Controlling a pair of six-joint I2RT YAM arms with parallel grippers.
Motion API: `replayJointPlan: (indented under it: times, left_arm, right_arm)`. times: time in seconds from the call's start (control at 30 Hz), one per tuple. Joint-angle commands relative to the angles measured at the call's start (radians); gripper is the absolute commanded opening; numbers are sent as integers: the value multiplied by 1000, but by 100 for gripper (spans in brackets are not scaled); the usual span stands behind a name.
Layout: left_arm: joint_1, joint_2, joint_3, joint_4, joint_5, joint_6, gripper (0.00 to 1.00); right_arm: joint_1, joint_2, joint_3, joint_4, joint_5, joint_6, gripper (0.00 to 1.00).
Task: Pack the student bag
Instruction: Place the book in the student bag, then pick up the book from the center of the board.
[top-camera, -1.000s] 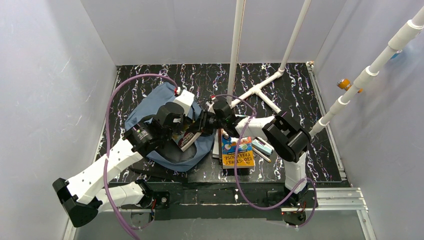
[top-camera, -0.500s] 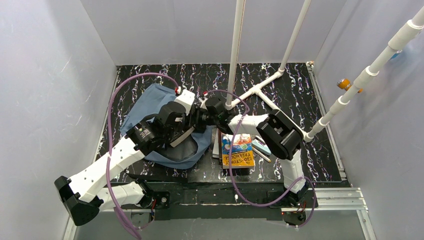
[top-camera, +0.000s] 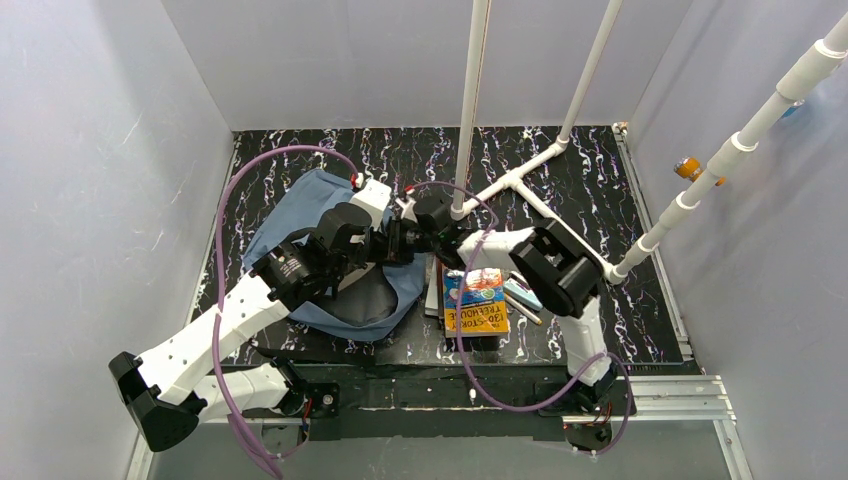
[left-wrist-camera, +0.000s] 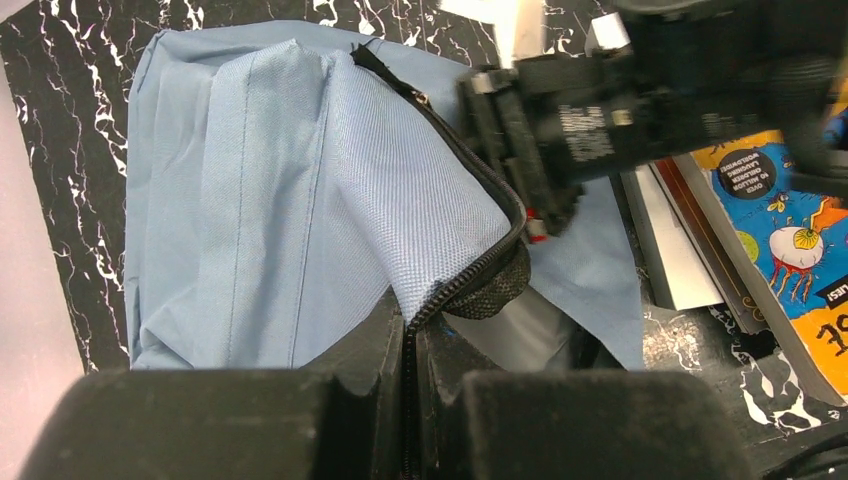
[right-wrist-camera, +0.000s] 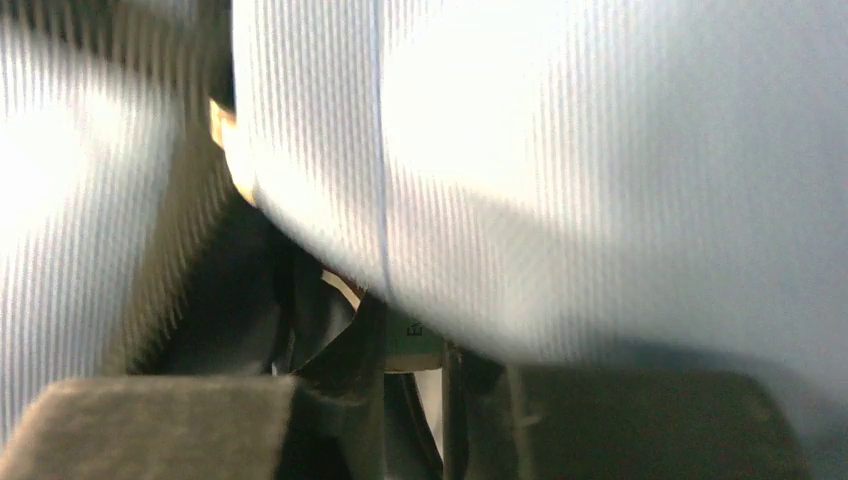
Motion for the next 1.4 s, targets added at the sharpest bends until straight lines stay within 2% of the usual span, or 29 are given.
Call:
replayJointPlan:
  times: [0.0,0.1,0.17,0.2,0.27,0.37,0.47,0.53,0.67,0.8,0.93,1.03,1.17,1.37]
  left_arm:
    - [-4,-16,30,38,15,-22,0]
    - [-5,-12,40,31,11,-25,0]
    - [-3,-10,40,29,5,-25,0]
    - [-4,-11,37,29,0,-25,0]
    - [-4,-7,32,30,-17,-25,0]
    - [-3,6,15,38,-54,-28,0]
    - [-4,23,2,42,-85,-45,0]
    - [-3,32,-7,45,-95,-52,0]
    - [-4,41,-27,54,-104,-61,0]
    - [-3,58,-34,55,-89,-77,0]
    - [-4,72,-40,53,-60,-108,3]
    - [-4,86,-38,53,-14,-126,6]
    - [-3,103,-26,53,52,-135,4]
    - [-4,118,-30,64,90,-152,3]
  right_arm:
    - [7,147,188,370,-16,162,7]
    - [9,203,253,438,60,224,9]
    - [9,203,250,435,80,199,24]
    - [8,190,238,399,85,174,35]
    - [6,134,202,295,82,112,47]
    - [-3,34,110,172,58,11,56]
    - [-19,-88,47,-55,64,-153,66]
    - [-31,-158,43,-276,75,-276,69]
    - [-49,-330,-12,-514,131,-477,72]
    - [-57,-509,-50,-732,274,-615,76]
    - [-79,-675,-81,-933,464,-674,85]
    - [-118,-784,-143,-1025,536,-669,95]
    - [-241,-902,-217,-1141,457,-605,98]
    - [-429,-994,-319,-1243,130,-507,98]
